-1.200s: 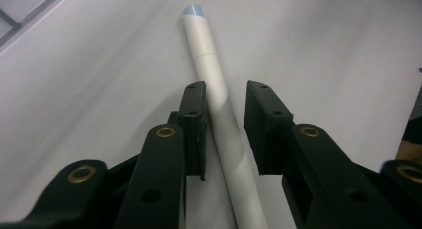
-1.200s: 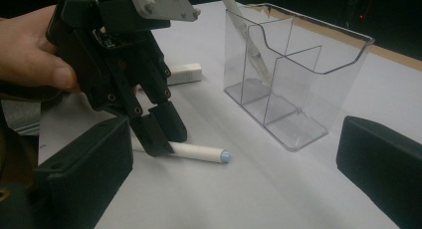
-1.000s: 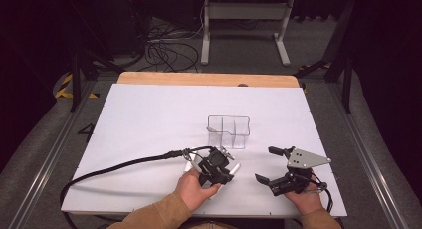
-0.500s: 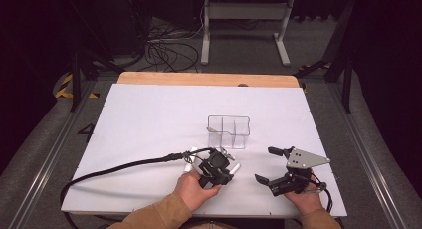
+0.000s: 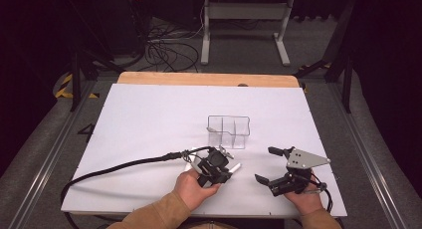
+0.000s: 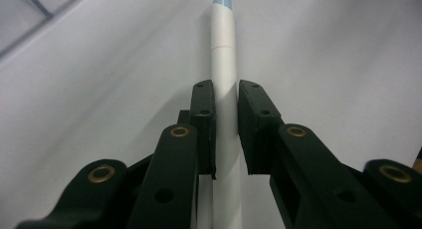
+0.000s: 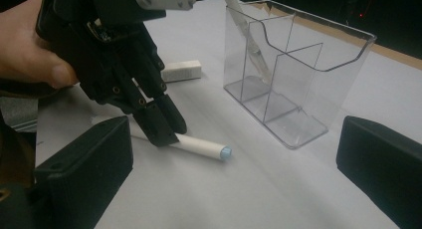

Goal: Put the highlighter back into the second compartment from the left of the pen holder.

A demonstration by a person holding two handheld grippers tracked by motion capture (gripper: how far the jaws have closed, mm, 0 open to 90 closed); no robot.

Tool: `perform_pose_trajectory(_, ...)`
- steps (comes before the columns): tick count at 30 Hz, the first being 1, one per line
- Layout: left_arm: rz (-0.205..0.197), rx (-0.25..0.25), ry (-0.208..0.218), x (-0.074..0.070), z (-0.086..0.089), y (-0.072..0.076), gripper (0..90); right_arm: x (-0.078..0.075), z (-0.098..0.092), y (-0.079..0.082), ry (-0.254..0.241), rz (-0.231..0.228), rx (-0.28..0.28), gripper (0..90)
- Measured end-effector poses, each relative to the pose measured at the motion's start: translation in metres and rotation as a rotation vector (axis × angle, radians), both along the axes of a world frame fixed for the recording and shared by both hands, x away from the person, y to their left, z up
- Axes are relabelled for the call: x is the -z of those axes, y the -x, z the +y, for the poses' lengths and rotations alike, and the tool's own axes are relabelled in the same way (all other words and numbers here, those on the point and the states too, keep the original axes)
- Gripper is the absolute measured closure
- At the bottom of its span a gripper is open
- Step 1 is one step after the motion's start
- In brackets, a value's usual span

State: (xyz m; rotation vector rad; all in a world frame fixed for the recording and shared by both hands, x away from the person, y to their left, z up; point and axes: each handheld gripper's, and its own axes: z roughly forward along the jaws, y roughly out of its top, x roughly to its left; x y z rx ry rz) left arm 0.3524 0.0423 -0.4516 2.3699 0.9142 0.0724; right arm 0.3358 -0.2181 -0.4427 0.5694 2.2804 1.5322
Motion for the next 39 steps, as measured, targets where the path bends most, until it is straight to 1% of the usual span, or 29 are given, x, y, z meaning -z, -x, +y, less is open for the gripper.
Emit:
perform_pose_trajectory(4,-0.036,0.009,0.036,-0.01,0.004,0.002,78.3,0.0,0.0,0.0,0.0,-0.002,0.001,1.8)
perform_pose_trajectory(6,-0.057,0.011,0.047,-0.015,0.006,0.002,78.3,0.0,0.0,0.0,-0.002,-0.002,-0.001,1.8)
perform_pose_trajectory(15,-0.119,0.01,0.126,-0.037,0.015,0.001,78.3,0.0,0.0,0.0,-0.003,-0.002,-0.001,1.8)
perform_pose_trajectory(18,-0.13,0.003,0.155,-0.043,0.018,0.0,78.3,0.0,0.0,0.0,-0.004,-0.002,-0.002,1.8)
perform_pose_trajectory(21,-0.142,0.008,0.178,-0.049,0.021,-0.001,78.3,-0.001,0.0,0.0,-0.006,-0.001,-0.002,1.8)
perform_pose_trajectory(30,-0.185,-0.003,0.246,-0.065,0.028,-0.007,78.3,0.0,0.0,0.0,-0.007,-0.001,-0.003,1.8)
perform_pose_trajectory(33,-0.19,-0.004,0.274,-0.069,0.03,-0.009,78.2,0.0,0.0,0.0,-0.008,0.0,-0.003,1.8)
perform_pose_trajectory(36,-0.186,0.0,0.295,-0.071,0.031,-0.013,78.3,0.0,0.0,0.0,-0.008,0.0,-0.004,1.8)
perform_pose_trajectory(38,-0.194,-0.001,0.299,-0.073,0.032,-0.015,78.2,0.0,0.0,0.0,-0.007,0.0,-0.003,1.8)
perform_pose_trajectory(39,-0.193,-0.003,0.31,-0.074,0.032,-0.016,78.3,0.0,0.0,0.0,-0.007,0.0,-0.003,1.8)
